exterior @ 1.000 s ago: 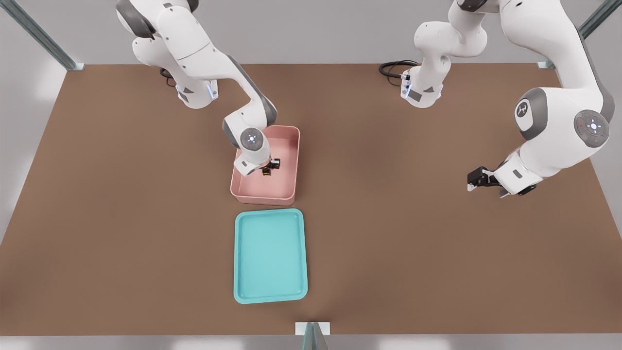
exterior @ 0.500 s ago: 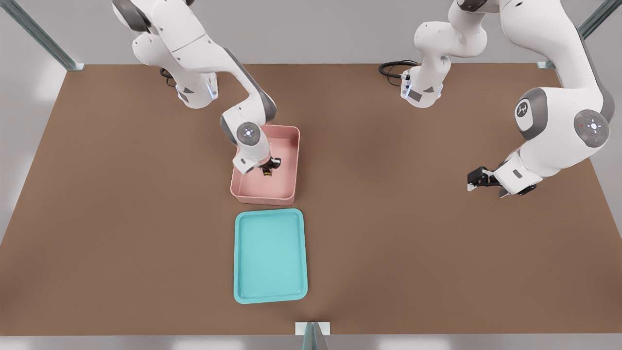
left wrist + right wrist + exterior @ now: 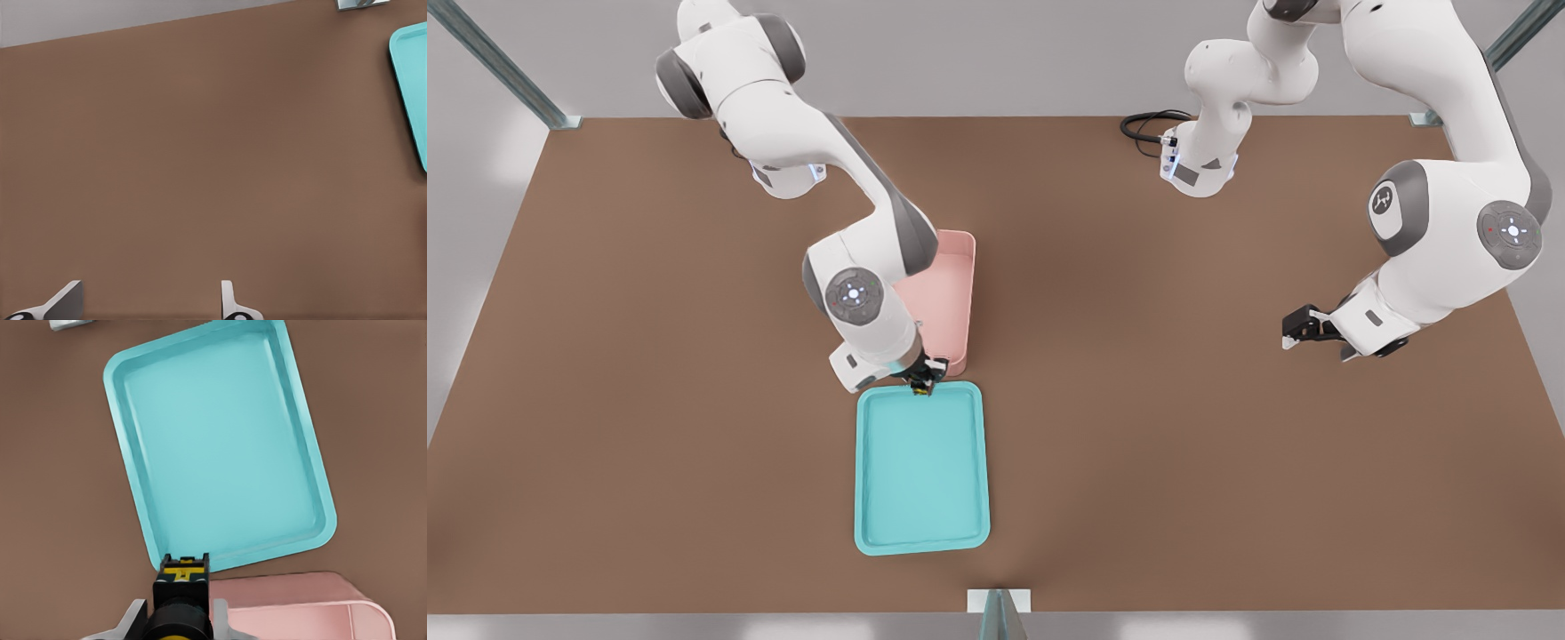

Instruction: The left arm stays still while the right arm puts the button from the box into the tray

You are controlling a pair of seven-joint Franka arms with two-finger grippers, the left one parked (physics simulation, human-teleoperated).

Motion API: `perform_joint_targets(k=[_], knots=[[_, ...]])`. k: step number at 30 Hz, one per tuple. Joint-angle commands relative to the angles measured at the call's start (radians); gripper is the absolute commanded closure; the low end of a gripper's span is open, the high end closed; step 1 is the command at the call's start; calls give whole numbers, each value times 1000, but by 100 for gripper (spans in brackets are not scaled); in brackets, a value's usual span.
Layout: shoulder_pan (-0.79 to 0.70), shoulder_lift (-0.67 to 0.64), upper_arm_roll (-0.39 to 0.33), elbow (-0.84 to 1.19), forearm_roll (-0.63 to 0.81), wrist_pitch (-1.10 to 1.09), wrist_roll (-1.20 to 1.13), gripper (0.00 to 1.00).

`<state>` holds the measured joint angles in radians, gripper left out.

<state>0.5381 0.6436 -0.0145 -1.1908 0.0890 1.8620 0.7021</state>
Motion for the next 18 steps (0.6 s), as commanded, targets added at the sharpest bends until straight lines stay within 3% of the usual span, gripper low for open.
perform_joint_targets(k=[1,7,13,14,15,18], knots=[[-1,71,-18,91,-11,-195,36,60],[-1,280,-64,293,-9,-118,66,60],[-1,355,-64,339,-9,57,105,59],[-1,360,-65,339,-9,60,105,50],[-1,358,-67,339,-11,63,96,0],[-3,357,-68,338,-11,63,92,0]])
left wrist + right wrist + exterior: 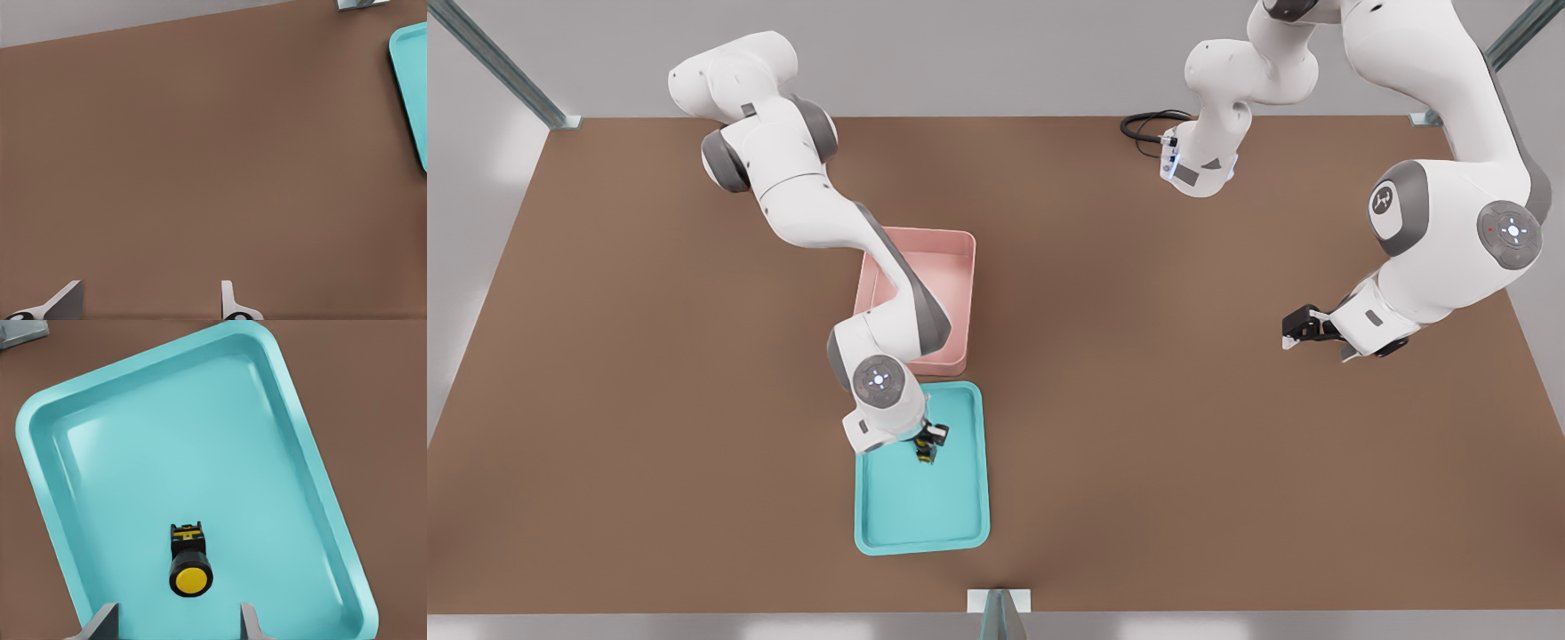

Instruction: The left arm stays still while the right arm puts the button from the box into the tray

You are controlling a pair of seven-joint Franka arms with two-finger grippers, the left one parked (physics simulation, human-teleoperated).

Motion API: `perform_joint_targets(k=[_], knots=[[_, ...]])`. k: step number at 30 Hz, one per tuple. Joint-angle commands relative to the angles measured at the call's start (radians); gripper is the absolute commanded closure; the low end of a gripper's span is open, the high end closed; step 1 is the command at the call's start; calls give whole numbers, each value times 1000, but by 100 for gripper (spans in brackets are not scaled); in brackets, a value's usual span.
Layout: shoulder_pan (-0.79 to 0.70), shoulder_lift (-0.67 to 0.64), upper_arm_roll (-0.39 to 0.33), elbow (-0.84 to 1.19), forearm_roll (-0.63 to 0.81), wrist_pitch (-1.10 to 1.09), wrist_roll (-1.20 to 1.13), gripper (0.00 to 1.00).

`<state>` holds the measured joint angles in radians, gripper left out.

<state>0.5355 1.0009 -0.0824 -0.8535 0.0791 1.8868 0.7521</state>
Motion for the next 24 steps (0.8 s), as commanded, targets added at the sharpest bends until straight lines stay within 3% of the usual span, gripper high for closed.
perform_joint_targets(k=[1,2,3,5,6,8,10,11,14,15,16,17,24], knots=[[0,-11,-2,-1,-1,34,36,0],[-29,-80,18,-10,-1,2,35,0],[-45,-137,-3,-10,-1,-173,-46,0],[-175,-358,10,-151,2,-396,-465,0],[-189,-433,-51,-235,5,-449,-618,0],[-241,-536,-155,-341,10,-538,-836,0],[-299,-783,-151,-663,1,-390,-878,0],[-318,-817,-163,-679,-27,-416,-928,0],[-376,-809,-166,-674,-22,-403,-939,0],[-425,-811,-129,-673,-22,-402,-935,0],[-547,-809,54,-671,-30,-385,-841,0],[-554,-795,92,-668,-28,-385,-812,0],[-488,-743,92,-610,-27,-399,-783,0]])
